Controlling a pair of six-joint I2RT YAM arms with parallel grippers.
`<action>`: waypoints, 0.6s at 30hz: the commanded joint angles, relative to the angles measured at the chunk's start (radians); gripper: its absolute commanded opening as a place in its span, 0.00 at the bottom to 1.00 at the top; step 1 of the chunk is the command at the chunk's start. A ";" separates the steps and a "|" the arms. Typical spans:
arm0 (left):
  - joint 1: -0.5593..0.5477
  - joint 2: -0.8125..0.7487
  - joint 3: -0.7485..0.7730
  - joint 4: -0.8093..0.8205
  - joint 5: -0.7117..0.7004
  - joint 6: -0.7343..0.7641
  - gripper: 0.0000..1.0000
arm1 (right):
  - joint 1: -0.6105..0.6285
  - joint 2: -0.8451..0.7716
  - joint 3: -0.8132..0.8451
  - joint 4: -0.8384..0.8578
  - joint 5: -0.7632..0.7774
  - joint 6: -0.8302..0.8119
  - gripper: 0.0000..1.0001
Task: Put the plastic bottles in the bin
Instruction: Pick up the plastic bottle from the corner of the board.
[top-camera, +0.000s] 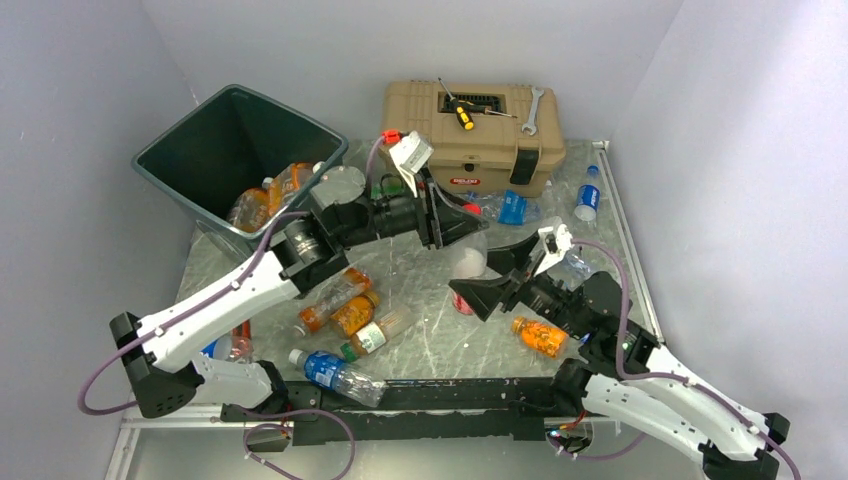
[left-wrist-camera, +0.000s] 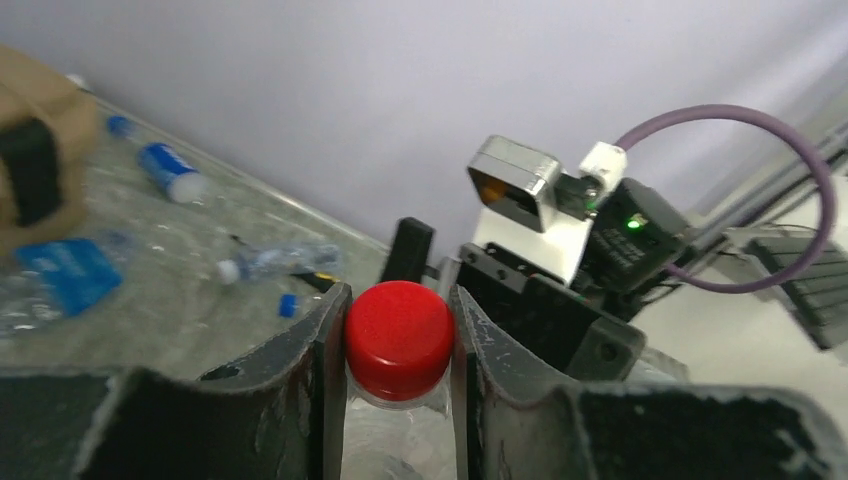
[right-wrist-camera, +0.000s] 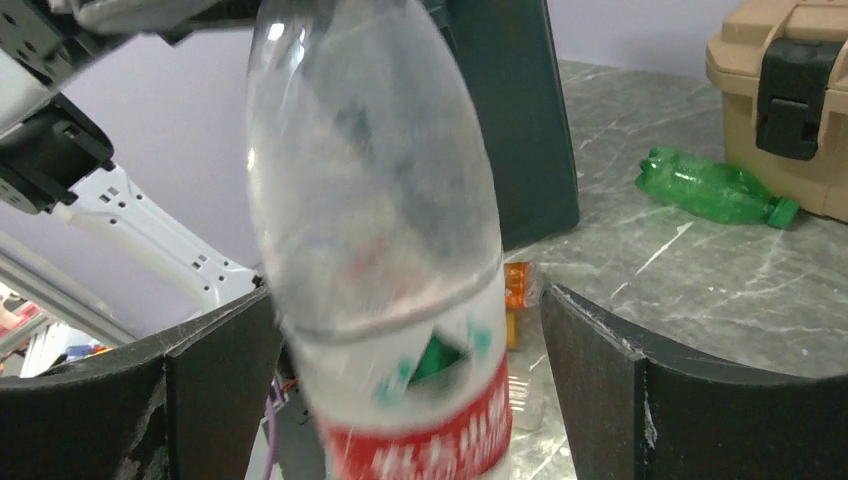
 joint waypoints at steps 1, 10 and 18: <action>-0.002 -0.087 0.218 -0.305 -0.199 0.312 0.00 | 0.000 -0.048 0.141 -0.173 0.028 -0.013 1.00; 0.004 -0.138 0.487 -0.350 -0.895 0.914 0.00 | 0.000 -0.222 0.133 -0.335 0.177 -0.045 1.00; 0.075 -0.069 0.523 -0.014 -1.070 1.254 0.00 | 0.000 -0.240 0.035 -0.277 0.181 0.004 1.00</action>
